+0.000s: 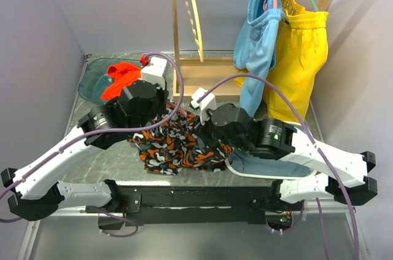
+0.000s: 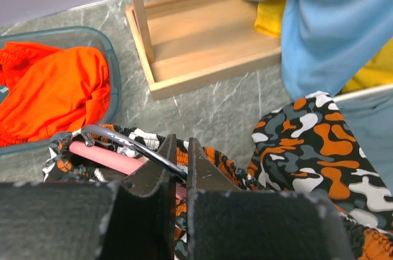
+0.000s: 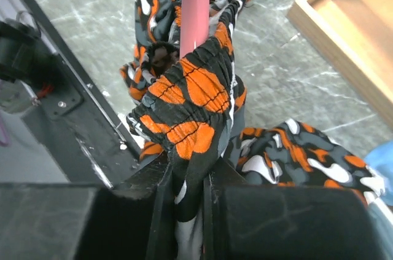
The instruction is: Place the shorts on the hanger
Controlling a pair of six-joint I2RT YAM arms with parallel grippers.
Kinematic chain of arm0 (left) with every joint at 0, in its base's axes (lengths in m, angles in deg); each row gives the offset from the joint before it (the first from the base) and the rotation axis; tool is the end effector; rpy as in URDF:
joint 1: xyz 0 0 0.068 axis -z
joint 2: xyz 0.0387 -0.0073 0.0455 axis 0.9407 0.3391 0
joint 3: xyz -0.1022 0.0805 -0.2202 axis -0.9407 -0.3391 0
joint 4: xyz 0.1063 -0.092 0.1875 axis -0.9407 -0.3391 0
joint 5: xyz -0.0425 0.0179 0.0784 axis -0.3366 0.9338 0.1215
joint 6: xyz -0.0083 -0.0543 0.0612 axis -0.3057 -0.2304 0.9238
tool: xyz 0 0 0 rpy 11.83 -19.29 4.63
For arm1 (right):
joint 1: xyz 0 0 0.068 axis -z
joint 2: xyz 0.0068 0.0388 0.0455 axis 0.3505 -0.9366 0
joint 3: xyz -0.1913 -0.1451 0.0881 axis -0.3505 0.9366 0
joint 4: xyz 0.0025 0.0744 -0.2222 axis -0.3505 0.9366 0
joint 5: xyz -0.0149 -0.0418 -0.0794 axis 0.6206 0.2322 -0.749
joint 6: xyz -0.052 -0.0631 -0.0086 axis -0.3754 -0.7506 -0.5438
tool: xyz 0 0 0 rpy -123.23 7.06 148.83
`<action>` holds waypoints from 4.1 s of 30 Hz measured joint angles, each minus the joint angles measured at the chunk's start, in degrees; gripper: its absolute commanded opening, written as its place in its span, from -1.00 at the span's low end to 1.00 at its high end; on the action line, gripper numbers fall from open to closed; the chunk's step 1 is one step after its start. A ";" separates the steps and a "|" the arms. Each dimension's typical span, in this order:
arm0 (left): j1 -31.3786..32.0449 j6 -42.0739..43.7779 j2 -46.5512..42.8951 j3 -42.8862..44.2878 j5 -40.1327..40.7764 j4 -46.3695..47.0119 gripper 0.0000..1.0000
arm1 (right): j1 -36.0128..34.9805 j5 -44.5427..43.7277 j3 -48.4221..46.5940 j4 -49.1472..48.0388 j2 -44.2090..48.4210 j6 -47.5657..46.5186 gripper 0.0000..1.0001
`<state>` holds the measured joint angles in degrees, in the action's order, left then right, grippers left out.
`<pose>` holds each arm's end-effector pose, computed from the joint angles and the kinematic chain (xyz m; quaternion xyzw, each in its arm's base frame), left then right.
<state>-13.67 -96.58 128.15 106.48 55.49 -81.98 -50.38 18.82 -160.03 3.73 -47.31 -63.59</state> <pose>0.1564 -0.1639 0.4184 0.0990 0.7976 -0.1400 0.5783 0.0995 0.2270 0.3840 -0.3863 0.7664 0.2240 0.4617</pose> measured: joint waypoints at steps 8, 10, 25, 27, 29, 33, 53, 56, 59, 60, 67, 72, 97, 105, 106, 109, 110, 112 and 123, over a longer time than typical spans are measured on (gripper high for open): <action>0.09 0.13 -0.33 -1.86 -2.80 2.08 0.28 | -0.07 -1.38 12.90 -8.09 4.92 2.36 -1.00; 0.20 -0.28 -0.76 -1.86 -3.61 3.08 0.55 | -0.07 -1.97 16.74 -10.08 6.88 3.34 -1.00; 0.22 -5.16 -7.32 -6.40 -1.38 7.63 0.93 | 0.52 -10.86 31.08 -18.01 21.75 14.51 -1.00; 0.22 -6.32 -7.69 -6.38 -0.90 7.63 0.93 | 1.25 -12.28 31.47 -17.77 22.95 16.33 -1.00; 0.22 -6.93 -7.87 -6.38 -0.79 7.63 0.93 | 2.38 -13.57 31.50 -17.46 23.85 18.18 -1.00; 0.22 -8.02 -7.89 -6.38 -0.72 7.61 0.93 | 6.36 -14.80 31.34 -17.05 24.57 21.31 -1.00; 0.22 -9.75 -8.22 -7.56 -0.52 6.45 0.93 | 23.26 -17.07 8.63 -14.34 10.86 19.32 -1.00; 0.22 -9.70 -7.93 -7.56 -1.29 6.43 0.93 | 26.34 -16.87 4.57 -14.56 7.98 16.94 -1.00; 0.20 -9.66 -7.89 -7.56 -2.23 6.43 0.93 | 28.76 -15.93 0.90 -14.80 5.05 14.51 -1.00; 0.22 -9.66 -7.89 -7.56 -2.38 6.43 0.93 | 29.46 -15.61 0.00 -15.08 4.20 13.60 -1.00; 0.20 -9.27 -7.76 -7.37 -3.10 6.19 0.93 | 33.40 -12.55 -5.18 -16.35 -0.20 7.28 -1.00; 0.20 -9.18 -7.06 -6.67 -3.63 5.73 0.93 | 35.41 -10.93 -11.63 -16.87 -4.02 3.15 -1.00; 0.22 -8.22 -5.90 -4.66 -4.28 4.26 0.93 | 46.25 -3.17 -37.31 -10.86 -24.79 -2.29 -1.00; 0.20 -8.98 -4.42 -4.68 -5.07 3.43 0.93 | 47.65 -1.01 -37.22 -9.94 -26.05 -1.22 -1.00; 0.20 -9.27 -4.28 -4.68 -5.31 3.26 0.93 | 47.65 -0.68 -37.11 -9.92 -26.10 -1.16 -1.00; 0.22 -9.75 -4.24 -4.98 -5.84 2.91 0.93 | 47.65 0.50 -36.83 -9.57 -26.10 -0.42 -0.66; 0.22 -9.86 -4.20 -5.14 -6.01 2.75 0.93 | 47.65 0.74 -36.83 -9.49 -26.10 -0.20 -0.25; 0.20 -10.36 -3.93 -5.46 -6.19 2.32 0.93 | 47.65 1.07 -36.85 -9.22 -26.10 0.48 0.03; 0.22 -15.91 -1.09 -8.13 -4.66 -0.02 0.93 | 47.65 4.85 -28.89 -8.35 -16.28 9.33 0.60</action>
<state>-13.45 -112.49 127.05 98.35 50.84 -82.00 -2.73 23.67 -188.92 -4.62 -63.60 -54.26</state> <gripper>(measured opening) 0.966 0.786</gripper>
